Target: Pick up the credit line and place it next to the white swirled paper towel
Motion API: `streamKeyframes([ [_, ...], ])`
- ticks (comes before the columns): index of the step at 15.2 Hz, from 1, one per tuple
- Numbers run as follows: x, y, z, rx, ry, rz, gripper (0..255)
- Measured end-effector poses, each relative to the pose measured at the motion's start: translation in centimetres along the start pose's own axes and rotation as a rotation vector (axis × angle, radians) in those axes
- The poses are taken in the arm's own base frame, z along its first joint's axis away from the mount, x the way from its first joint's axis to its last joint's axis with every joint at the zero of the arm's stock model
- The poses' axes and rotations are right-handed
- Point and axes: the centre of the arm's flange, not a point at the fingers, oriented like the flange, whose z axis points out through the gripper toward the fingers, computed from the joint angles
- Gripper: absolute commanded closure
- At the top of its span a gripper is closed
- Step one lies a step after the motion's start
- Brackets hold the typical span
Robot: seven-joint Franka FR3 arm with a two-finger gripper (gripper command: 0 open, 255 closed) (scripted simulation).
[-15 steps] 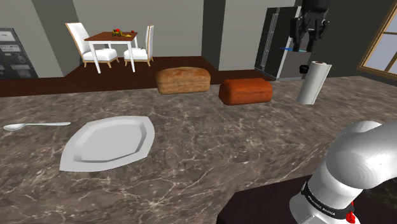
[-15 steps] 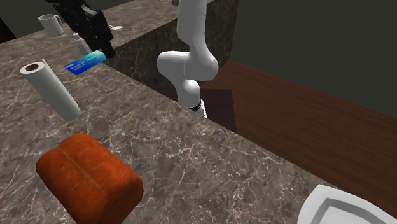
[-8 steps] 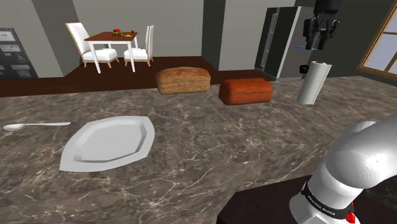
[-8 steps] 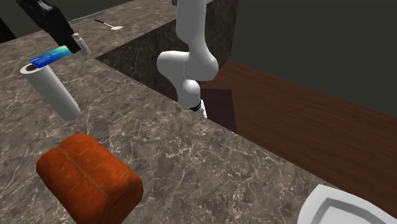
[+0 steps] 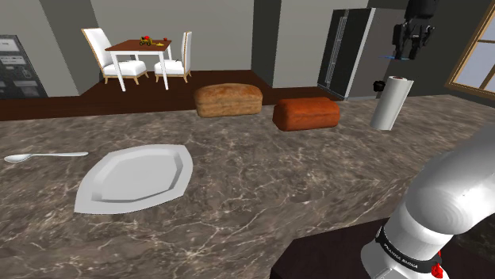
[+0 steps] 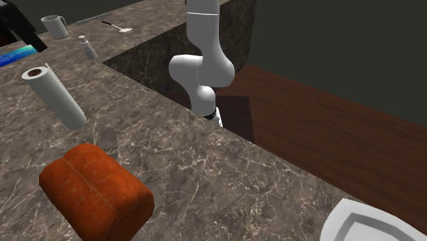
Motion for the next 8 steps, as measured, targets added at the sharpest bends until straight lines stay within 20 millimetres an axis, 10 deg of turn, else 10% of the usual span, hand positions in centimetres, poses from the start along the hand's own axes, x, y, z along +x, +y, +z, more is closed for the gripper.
streamKeyframes([
  [8,4.1,9.7,-0.9,0.0,0.0,0.005,255],
])
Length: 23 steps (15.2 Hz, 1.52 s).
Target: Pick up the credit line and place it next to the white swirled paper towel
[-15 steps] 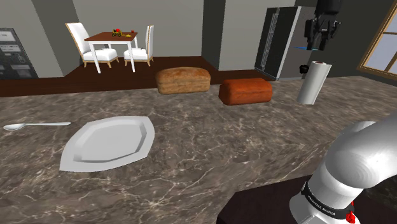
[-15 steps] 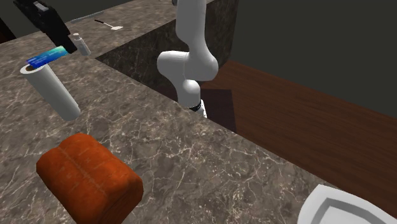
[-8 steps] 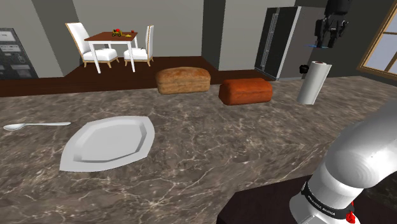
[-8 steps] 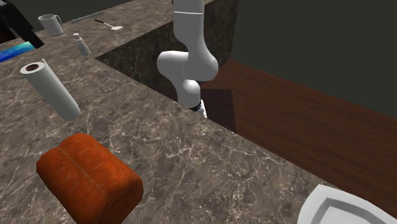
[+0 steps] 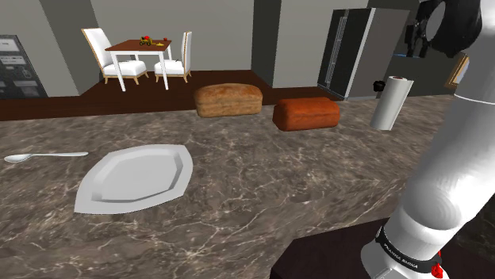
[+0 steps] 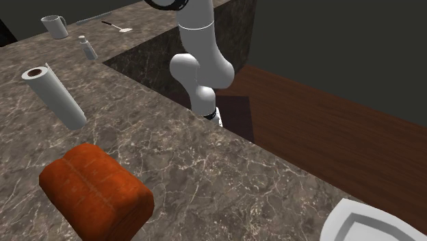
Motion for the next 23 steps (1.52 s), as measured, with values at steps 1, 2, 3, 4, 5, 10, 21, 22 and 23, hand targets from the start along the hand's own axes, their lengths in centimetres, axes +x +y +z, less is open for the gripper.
streamKeyframes([
  [1,0.1,1.1,-0.1,0.0,0.001,-0.001,255],
  [2,0.5,2.3,-0.5,-0.004,0.001,0.004,255],
  [3,1.2,3.6,-0.7,-0.005,0.001,0.002,255],
  [4,1.8,4.7,-0.9,-0.005,0.001,0.0,255],
  [5,2.6,5.9,-0.9,-0.007,0.001,-0.001,255],
  [10,3.5,7.9,0.9,-0.001,0.001,-0.006,255],
  [21,4.3,8.1,6.6,-0.001,0.001,-0.007,255],
  [22,4.4,8.1,7.1,-0.001,0.001,-0.007,255],
  [23,4.5,8.1,7.8,-0.001,0.001,-0.007,255],
])
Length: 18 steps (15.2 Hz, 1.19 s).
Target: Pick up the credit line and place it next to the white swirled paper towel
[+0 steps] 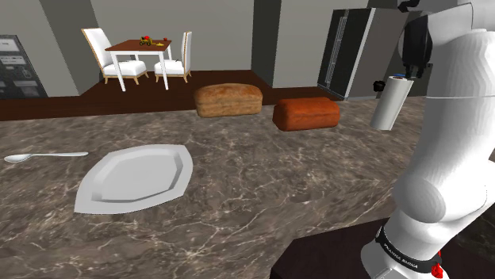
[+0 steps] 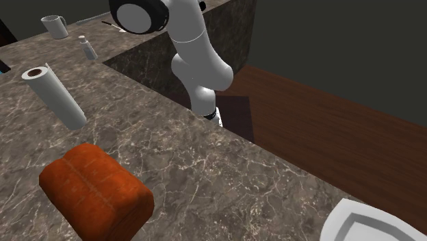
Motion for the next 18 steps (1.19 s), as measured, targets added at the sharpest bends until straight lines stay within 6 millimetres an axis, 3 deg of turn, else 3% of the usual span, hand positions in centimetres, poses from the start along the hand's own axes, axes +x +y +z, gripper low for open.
streamKeyframes([
  [18,1.4,0.3,9.2,0.0,0.0,0.0,255],
])
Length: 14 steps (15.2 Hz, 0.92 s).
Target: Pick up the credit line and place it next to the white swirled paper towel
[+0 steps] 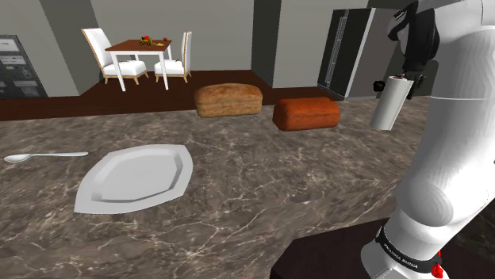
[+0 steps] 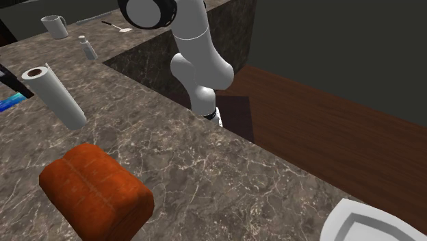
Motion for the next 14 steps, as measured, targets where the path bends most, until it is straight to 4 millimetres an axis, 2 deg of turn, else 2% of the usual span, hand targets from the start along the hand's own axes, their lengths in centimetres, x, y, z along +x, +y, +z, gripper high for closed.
streamKeyframes([
  [14,1.1,0.2,7.4,0.0,0.0,0.0,255],
])
